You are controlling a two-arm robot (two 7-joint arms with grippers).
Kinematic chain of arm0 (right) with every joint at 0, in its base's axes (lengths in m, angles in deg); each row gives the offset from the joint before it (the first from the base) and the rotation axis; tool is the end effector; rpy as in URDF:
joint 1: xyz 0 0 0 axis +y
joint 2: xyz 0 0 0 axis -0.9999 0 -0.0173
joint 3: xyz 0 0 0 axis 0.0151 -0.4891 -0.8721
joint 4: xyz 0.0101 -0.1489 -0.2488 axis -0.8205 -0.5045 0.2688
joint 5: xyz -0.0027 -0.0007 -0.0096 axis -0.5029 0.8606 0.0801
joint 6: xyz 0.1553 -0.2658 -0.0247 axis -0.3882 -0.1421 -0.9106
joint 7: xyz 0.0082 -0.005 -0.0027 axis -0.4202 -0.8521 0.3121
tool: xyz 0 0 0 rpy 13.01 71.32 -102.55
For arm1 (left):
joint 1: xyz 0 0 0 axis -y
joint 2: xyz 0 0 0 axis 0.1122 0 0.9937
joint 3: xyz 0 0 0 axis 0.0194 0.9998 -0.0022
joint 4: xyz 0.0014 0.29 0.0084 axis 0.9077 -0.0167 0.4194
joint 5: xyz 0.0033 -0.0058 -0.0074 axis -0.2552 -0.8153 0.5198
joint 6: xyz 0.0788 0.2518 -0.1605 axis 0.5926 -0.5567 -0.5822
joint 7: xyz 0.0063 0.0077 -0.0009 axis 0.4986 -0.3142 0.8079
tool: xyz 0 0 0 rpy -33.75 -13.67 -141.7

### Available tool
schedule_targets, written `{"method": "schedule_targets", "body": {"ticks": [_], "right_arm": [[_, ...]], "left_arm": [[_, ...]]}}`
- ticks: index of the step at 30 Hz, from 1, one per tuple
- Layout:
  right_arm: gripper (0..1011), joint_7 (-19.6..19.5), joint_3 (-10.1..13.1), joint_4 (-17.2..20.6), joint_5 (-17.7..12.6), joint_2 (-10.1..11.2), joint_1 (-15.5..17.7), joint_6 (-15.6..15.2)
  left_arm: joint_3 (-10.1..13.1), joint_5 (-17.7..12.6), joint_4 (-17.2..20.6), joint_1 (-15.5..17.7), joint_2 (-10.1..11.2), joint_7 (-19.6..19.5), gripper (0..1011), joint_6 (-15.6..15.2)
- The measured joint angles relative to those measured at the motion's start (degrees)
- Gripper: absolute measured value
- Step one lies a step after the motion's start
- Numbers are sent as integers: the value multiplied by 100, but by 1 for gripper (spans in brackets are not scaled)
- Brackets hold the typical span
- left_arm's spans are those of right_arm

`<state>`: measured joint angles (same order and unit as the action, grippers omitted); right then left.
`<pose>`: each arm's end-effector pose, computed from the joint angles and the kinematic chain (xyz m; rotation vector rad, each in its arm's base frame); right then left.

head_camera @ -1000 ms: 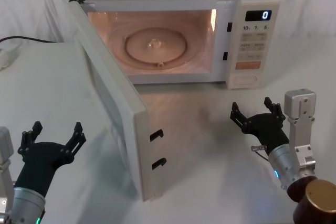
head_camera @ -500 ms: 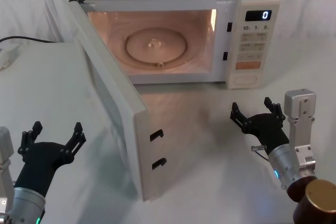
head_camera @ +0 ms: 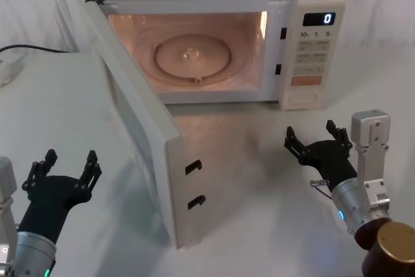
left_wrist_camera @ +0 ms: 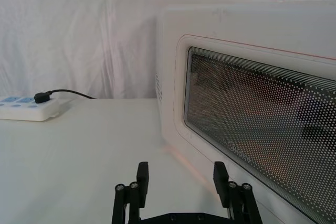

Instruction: Press the button to open the microwave door with one hand; close the microwave door with the other hand.

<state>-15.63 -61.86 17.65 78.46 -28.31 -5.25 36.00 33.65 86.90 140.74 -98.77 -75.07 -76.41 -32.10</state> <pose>0.3551 0.0339 -0.3302 0.0192 0.0187 -1.3611 0.2529 0.0377 -0.2852 -0.0378 0.0141 1.4460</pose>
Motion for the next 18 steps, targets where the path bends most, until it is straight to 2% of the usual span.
{"method": "schedule_targets", "body": {"ticks": [4,10,14,18], "right_arm": [[1002,0,0,0,0,0,0,0],[1002,0,0,0,0,0,0,0],[1002,0,0,0,0,0,-1,0],[1002,0,0,0,0,0,0,0]], "left_arm": [[0,0,0,0,0,0,714,0],[0,0,0,0,0,0,485,0],[0,0,0,0,0,0,383,0],[0,0,0,0,0,0,237,0]]}}
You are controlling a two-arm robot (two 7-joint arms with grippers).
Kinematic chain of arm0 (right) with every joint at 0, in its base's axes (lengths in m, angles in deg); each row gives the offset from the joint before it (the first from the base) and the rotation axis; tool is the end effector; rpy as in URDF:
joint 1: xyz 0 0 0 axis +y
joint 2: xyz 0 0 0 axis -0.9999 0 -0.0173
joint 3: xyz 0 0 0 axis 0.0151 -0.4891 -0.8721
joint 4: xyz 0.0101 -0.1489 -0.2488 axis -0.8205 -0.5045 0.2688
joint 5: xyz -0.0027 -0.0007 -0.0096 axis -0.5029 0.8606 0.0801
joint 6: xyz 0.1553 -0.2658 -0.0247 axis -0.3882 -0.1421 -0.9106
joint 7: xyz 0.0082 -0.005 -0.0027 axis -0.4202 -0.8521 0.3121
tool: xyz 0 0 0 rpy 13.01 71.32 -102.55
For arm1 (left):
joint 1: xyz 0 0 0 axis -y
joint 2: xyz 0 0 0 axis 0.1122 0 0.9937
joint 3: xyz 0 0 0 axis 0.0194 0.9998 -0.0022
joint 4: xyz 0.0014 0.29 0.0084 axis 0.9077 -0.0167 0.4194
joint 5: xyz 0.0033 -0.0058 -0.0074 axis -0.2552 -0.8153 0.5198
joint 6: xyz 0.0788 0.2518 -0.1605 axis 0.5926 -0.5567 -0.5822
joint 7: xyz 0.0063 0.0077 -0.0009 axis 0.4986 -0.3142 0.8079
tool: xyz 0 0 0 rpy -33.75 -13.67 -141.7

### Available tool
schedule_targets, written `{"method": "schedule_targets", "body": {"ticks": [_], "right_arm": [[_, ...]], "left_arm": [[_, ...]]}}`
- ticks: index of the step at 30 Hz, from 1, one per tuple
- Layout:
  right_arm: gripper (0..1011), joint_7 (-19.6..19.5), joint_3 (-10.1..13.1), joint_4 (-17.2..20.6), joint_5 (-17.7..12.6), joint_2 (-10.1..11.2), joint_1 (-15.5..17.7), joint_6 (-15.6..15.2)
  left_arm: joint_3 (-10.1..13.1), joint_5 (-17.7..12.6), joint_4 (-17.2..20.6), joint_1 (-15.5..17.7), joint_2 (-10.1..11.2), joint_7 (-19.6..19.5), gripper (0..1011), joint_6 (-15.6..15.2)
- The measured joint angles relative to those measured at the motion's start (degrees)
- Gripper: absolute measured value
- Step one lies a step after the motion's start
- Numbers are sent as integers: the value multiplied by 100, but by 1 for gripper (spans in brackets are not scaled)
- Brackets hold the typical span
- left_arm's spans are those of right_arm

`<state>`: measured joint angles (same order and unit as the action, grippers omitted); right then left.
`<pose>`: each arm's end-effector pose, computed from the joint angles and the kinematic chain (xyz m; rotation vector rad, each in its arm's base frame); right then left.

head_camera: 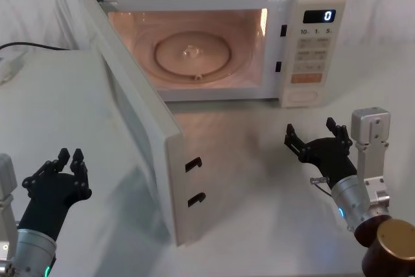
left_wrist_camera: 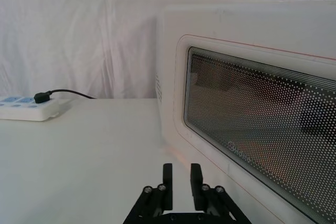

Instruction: Press the button to open the microwave door with one hand; close the microwave door with the other hand.

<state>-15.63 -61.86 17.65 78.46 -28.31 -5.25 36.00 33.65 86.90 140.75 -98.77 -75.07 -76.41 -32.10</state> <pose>0.3551 0.0339 -0.3302 0.0192 0.0187 -1.3611 0.2529 0.0376 -0.2851 -0.0379 0.0139 1.4460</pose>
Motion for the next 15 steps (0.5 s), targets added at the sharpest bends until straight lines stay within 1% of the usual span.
{"method": "schedule_targets", "body": {"ticks": [2,4,5,8,15], "right_arm": [[1002,0,0,0,0,0,0,0],[1002,0,0,0,0,0,0,0],[1002,0,0,0,0,0,0,0],[1002,0,0,0,0,0,0,0],[1002,0,0,0,0,0,0,0]], "left_arm": [[0,0,0,0,0,0,158,0],[0,0,0,0,0,0,125,0],[0,0,0,0,0,0,71,0],[0,0,0,0,0,0,0,0],[0,0,0,0,0,0,0,0]]}}
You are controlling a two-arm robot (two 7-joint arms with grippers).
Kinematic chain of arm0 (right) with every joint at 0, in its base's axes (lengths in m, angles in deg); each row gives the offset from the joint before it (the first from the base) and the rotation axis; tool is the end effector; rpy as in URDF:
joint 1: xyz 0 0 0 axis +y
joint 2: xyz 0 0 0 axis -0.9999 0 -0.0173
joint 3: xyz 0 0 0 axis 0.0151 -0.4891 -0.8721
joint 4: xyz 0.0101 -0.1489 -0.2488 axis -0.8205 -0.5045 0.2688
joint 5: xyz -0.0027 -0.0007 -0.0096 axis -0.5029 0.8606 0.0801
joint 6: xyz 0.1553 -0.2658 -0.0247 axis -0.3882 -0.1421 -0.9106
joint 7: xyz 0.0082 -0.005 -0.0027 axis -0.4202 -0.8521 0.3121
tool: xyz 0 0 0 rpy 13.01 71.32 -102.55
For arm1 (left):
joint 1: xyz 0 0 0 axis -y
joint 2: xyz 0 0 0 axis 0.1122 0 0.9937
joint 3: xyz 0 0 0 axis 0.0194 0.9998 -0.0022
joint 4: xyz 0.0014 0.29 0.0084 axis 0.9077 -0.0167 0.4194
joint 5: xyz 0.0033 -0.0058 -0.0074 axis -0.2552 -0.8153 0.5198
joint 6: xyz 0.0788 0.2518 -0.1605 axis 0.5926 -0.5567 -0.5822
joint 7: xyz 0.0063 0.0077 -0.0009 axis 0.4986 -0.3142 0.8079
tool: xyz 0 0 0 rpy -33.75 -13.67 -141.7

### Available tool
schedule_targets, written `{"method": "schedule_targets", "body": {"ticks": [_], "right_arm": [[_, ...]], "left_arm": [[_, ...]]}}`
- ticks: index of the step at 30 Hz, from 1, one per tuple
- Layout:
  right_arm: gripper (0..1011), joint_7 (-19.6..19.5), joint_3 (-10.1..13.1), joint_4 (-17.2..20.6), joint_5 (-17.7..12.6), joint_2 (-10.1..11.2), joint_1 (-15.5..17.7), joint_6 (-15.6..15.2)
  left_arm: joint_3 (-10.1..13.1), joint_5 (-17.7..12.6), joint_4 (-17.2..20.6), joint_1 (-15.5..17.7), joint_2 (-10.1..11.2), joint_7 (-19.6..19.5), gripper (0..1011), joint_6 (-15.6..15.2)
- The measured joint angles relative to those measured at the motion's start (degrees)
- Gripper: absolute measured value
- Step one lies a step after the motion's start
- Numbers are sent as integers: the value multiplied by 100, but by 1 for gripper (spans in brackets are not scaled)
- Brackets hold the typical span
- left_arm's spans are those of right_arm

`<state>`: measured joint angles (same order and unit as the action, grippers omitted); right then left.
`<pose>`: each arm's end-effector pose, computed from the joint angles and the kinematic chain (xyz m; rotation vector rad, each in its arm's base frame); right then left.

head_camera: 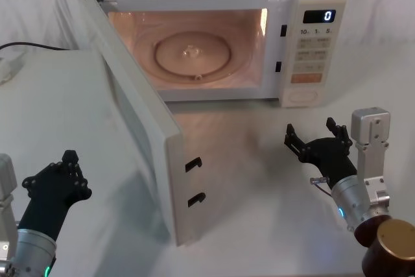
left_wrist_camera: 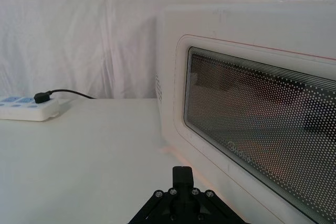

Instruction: Press the button to open the microwave door with one hand; close the microwave door with the other hand.

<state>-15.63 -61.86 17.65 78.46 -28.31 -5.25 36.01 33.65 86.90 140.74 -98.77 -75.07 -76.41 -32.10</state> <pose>0.3551 0.0339 -0.3302 0.0193 0.0186 -1.3611 0.2529 0.0377 -0.2852 -0.0378 0.0141 1.4460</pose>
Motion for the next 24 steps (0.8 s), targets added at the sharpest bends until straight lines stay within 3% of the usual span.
{"method": "schedule_targets", "body": {"ticks": [10,24], "right_arm": [[1002,0,0,0,0,0,0,0],[1002,0,0,0,0,0,0,0]], "left_arm": [[-71,24,251,126,-100,-171,0,-167],[-12,-206,461,761,-237,-432,0,-515]]}}
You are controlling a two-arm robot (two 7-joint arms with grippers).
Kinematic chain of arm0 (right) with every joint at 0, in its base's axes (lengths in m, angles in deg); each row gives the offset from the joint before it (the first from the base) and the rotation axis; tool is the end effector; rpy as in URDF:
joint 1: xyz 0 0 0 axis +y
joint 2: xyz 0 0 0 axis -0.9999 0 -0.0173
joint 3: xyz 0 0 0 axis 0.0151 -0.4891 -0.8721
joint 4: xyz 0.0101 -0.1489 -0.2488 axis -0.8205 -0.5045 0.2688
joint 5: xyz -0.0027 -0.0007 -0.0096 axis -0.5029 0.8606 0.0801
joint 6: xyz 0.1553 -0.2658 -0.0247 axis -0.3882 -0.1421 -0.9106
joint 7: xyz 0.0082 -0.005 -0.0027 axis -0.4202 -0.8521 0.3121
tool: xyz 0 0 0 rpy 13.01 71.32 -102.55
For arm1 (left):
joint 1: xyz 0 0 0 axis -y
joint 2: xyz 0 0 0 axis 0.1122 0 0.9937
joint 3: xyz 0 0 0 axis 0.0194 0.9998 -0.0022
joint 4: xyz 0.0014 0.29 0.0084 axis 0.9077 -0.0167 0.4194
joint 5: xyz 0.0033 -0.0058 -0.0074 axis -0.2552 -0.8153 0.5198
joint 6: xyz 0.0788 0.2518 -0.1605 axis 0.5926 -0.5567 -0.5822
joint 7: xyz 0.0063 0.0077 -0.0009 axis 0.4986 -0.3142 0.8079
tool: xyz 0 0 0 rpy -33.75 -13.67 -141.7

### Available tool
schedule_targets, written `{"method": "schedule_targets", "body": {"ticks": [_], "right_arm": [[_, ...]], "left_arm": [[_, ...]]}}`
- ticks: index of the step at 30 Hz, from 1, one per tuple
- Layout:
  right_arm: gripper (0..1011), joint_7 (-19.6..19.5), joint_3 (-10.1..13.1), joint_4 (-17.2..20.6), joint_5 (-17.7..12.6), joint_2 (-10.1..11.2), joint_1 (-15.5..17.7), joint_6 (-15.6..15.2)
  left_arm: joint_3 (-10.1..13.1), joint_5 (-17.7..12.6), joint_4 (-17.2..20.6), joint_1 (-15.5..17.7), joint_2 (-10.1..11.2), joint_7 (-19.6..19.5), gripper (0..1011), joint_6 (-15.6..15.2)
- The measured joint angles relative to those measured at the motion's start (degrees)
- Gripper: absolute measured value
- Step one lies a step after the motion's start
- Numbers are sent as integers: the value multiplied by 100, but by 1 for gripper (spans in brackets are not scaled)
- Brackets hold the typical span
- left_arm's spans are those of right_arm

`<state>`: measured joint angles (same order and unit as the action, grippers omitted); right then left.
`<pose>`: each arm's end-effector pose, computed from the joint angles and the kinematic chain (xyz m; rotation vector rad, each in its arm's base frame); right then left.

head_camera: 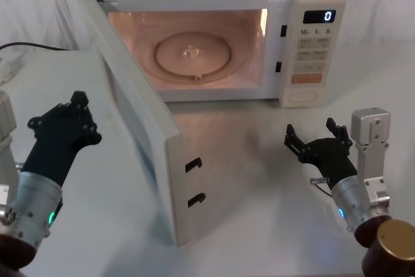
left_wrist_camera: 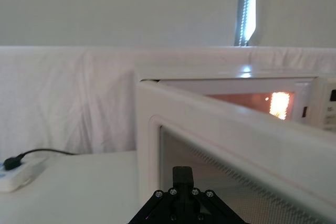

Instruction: Press the button to open the microwave door with one hand; close the microwave door with the other hand.

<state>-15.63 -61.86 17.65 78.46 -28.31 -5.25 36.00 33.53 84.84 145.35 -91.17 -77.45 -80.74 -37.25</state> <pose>0.3551 0.0339 -0.3302 0.0192 0.0187 -1.3611 0.2844 0.0250 -0.2264 -0.1255 -0.0919 1.3609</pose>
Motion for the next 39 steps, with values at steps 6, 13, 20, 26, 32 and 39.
{"method": "schedule_targets", "body": {"ticks": [6,13,20,26,32,39], "right_arm": [[1002,0,0,0,0,0,0,0],[1002,0,0,0,0,0,0,0],[1002,0,1,0,0,1,0,0],[1002,0,0,0,0,0,0,0],[1002,0,0,0,0,0,0,0],[1002,0,0,0,0,0,0,0]], "left_arm": [[53,54,-11,149,-29,-166,0,-57],[153,138,-96,366,-26,-326,0,-61],[258,381,-341,739,-18,-493,0,-246],[399,505,-546,1029,22,-574,0,-363],[602,605,-820,1383,68,-633,0,-492],[801,620,-1070,1710,75,-645,0,-524]]}}
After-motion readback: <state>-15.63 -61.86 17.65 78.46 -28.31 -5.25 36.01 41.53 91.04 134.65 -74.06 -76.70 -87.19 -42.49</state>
